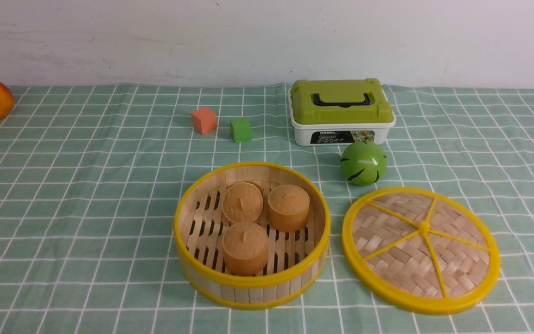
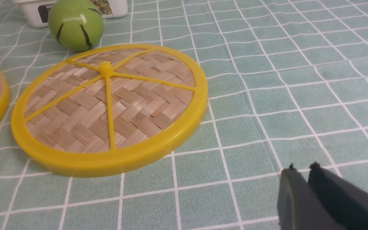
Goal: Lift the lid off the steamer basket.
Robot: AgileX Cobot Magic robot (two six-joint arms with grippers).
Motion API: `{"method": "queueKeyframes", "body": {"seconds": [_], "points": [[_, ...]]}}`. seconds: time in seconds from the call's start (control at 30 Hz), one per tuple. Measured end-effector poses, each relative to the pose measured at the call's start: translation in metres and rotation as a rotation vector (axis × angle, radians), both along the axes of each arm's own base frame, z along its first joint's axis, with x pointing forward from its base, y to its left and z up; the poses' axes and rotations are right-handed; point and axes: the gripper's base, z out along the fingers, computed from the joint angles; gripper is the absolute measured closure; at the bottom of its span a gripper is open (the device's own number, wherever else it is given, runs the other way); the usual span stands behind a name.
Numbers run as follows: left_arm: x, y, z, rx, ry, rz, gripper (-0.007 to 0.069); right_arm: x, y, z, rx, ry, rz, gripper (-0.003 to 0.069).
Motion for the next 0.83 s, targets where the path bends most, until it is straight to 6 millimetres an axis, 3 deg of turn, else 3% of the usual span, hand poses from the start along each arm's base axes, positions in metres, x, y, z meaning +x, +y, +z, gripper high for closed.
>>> {"method": "queueKeyframes", "body": {"seconds": [0.83], "points": [[0.0000,0.0000,0.0000,0.000,0.000,0.000,0.0386,0.0000,0.0000,0.0000,0.000,0.000,0.000,0.0593]]}}
